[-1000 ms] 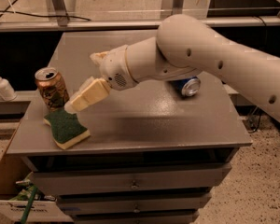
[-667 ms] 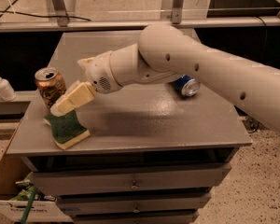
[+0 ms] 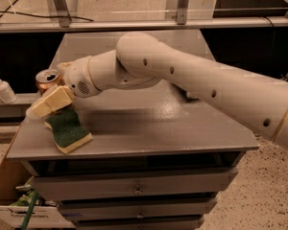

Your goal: Pick orange can

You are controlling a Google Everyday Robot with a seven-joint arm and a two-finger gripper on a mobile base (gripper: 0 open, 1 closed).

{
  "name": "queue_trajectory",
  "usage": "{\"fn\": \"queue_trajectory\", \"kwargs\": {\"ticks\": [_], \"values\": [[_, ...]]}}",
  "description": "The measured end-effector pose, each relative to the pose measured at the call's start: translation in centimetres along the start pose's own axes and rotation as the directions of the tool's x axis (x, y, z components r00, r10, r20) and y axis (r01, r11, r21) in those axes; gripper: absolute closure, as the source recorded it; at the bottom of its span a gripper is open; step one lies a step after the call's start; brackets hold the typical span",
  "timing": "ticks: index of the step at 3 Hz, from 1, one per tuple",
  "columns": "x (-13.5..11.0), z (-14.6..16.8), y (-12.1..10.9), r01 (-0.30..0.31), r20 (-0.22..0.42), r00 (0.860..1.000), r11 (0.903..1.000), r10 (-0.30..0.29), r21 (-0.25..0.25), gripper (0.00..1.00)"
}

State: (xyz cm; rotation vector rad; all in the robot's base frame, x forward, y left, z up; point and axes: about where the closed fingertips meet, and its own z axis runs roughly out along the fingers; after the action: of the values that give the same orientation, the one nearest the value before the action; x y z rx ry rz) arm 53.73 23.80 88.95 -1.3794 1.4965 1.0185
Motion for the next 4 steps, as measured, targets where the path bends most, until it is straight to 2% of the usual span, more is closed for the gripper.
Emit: {"fn": "queue_trajectory", "kwargs": {"ticks": [1, 3, 4], "values": [[0.3, 1.6, 0.4, -0.011, 0.008, 1.0, 0.9998, 0.011, -0.018, 0.18], [0.9, 2.8, 0.7, -0.033, 0.008, 0.999, 0.9993, 0.033, -0.018, 0.65], [-0.3, 2.1, -0.1, -0.04, 0.012, 0.999, 0.9992, 0.04, 0.003, 0.88]]}}
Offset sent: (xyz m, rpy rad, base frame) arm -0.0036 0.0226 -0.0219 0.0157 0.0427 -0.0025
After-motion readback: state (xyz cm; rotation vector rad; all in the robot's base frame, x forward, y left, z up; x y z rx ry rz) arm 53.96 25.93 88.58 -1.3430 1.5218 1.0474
